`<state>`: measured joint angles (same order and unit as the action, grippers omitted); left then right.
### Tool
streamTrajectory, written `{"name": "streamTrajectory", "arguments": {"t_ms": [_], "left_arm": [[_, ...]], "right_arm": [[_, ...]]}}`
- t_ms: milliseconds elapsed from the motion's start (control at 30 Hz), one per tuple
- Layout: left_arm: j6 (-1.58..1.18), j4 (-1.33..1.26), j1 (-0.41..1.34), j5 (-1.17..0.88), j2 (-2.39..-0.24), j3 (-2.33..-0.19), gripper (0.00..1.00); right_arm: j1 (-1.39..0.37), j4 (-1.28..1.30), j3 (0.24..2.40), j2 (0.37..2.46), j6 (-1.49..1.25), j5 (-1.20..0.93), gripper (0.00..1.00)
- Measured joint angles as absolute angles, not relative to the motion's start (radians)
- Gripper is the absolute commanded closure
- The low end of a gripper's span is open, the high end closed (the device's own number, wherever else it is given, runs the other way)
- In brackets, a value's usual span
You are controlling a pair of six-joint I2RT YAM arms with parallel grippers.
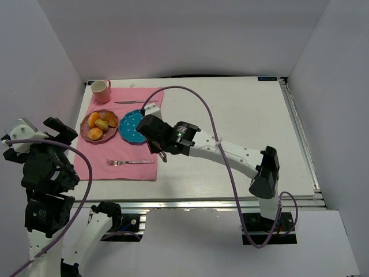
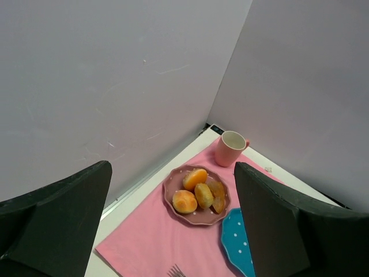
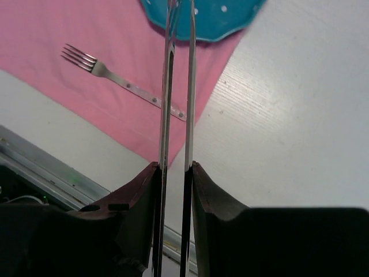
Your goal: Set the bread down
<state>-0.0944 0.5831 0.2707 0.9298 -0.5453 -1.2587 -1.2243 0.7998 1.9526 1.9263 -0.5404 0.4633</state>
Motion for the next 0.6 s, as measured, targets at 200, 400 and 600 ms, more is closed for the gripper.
{"name": "streamTrajectory", "arguments": {"t_ms": [200, 400, 600], "left_arm": [[-0.078, 0.576, 0.271, 0.945, -0.562, -1.269, 0.02], [-0.064, 0.568, 0.271, 0.953, -0.595, -1.271, 0.02], [-0.041, 0.561, 0.271, 0.962, -0.617, -1.271, 0.02]], "right_arm": [[-1.199, 0.813, 2.097, 1.984, -0.371, 0.358, 0.65], [-1.133, 0.781, 2.193, 2.088, -0.267, 0.236, 0.63], [-1.069, 0.682, 2.205, 2.146, -0.198, 0.102, 0.61]]}}
